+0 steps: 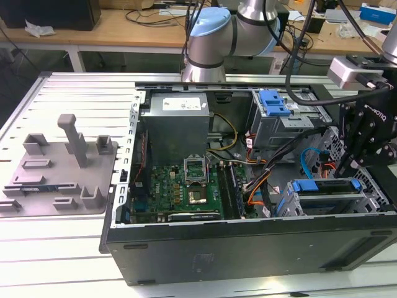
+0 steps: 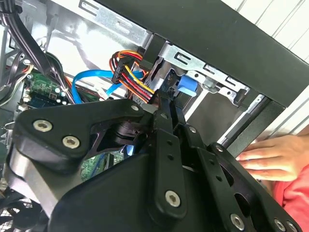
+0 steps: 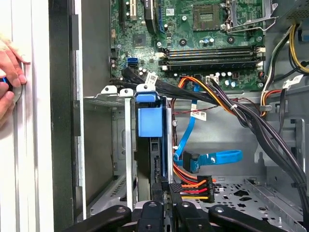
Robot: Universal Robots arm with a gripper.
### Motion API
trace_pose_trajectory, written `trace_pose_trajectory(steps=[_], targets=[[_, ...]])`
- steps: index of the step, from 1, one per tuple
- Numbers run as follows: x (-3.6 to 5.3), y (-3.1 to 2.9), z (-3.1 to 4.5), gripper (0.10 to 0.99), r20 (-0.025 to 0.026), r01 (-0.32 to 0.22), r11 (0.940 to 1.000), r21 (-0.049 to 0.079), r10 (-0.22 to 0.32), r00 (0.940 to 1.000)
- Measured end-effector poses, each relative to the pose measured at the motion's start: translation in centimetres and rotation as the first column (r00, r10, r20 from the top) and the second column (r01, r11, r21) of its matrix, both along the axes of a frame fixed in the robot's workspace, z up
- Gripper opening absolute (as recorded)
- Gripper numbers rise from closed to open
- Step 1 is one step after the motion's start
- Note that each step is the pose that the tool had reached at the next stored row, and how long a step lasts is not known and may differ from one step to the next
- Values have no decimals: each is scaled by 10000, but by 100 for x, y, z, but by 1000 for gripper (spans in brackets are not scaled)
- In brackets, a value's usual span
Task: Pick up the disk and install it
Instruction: 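Insert the first disk wire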
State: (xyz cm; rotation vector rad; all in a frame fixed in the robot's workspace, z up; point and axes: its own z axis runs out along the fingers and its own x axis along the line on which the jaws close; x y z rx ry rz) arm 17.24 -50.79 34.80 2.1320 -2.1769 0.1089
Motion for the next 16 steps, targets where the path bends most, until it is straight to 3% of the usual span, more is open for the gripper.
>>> trace_pose_trajectory(steps=[4,16], targets=[[-1,0,-1,169,1,247,9997,0,-247,9997],[0,-25,-1,169,0,260,9997,0,-260,9997]])
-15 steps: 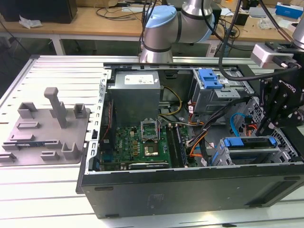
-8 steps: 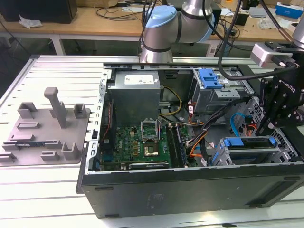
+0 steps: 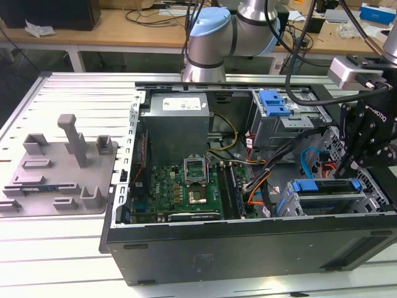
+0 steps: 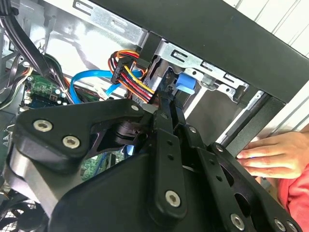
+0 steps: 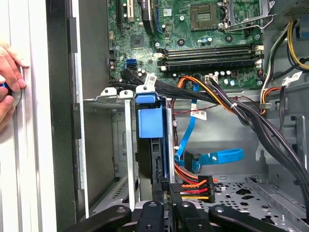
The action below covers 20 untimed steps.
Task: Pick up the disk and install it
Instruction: 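Insert the first disk wire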
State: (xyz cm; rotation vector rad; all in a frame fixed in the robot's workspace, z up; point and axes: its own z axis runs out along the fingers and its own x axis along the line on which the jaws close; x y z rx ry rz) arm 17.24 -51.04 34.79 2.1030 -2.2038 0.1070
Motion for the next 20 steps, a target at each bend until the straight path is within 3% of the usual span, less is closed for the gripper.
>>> trace_pose_trajectory(steps=[20], targets=[[-10,-19,-32,169,0,1,10000,0,-1,10000]])
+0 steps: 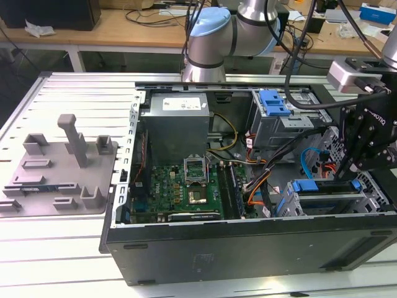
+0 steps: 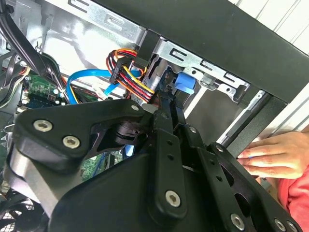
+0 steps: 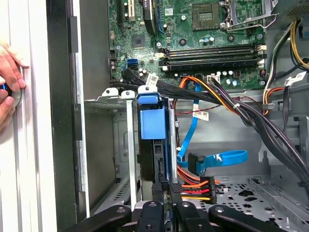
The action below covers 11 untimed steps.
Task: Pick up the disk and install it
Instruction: 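Insert the first disk wire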
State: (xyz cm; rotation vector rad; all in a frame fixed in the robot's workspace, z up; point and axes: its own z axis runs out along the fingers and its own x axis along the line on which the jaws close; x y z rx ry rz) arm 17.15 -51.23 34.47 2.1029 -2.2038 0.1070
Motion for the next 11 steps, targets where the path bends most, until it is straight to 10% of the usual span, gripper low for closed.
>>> trace_pose_trajectory(steps=[11], targets=[[0,0,-15,169,0,0,10000,1,0,10000]])
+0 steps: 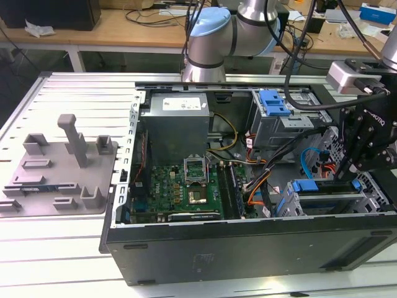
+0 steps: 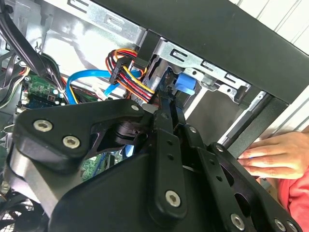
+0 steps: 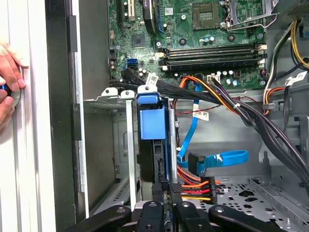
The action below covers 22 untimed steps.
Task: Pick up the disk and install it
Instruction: 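Insert the first disk wire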
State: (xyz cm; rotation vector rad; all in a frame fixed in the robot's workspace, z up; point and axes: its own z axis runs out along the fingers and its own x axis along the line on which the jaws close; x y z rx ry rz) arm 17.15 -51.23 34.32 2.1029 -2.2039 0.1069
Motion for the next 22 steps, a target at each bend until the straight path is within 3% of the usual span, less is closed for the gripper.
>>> trace_pose_trajectory(steps=[22], targets=[[6,-14,-40,169,-1,0,10000,1,0,10000]])
